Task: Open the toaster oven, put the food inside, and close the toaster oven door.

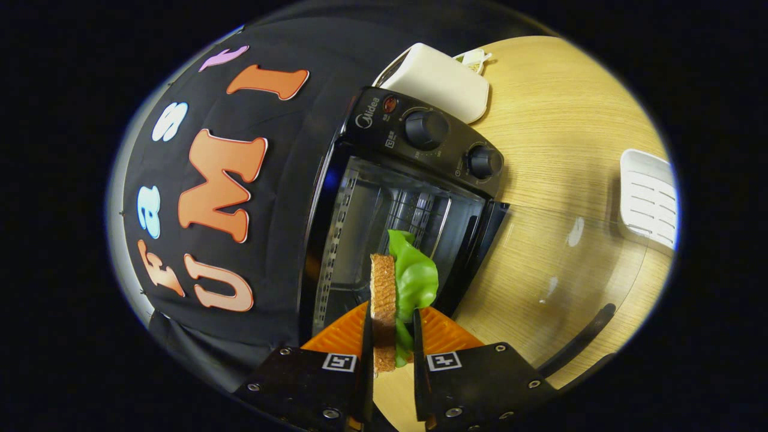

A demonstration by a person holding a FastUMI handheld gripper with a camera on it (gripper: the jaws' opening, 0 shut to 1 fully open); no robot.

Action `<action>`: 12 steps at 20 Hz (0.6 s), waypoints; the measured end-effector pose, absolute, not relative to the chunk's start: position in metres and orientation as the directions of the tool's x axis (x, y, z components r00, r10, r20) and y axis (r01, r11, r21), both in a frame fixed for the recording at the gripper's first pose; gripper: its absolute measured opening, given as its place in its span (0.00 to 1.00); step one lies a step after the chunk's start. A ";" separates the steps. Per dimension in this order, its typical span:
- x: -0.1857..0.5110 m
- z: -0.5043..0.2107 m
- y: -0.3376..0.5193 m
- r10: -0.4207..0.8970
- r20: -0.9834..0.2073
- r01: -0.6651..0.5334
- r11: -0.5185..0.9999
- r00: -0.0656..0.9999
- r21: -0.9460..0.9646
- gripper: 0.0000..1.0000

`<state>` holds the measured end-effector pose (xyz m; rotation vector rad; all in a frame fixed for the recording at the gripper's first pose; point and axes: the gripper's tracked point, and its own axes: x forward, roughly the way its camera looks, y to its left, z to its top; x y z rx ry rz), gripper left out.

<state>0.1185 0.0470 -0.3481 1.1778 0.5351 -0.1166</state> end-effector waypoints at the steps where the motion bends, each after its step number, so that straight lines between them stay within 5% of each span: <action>1: 0.124 -0.349 0.050 0.194 -0.457 0.361 0.386 0.868 0.849 0.28; 12: 0.164 -0.363 0.057 0.105 -0.545 0.441 0.473 0.832 0.763 0.41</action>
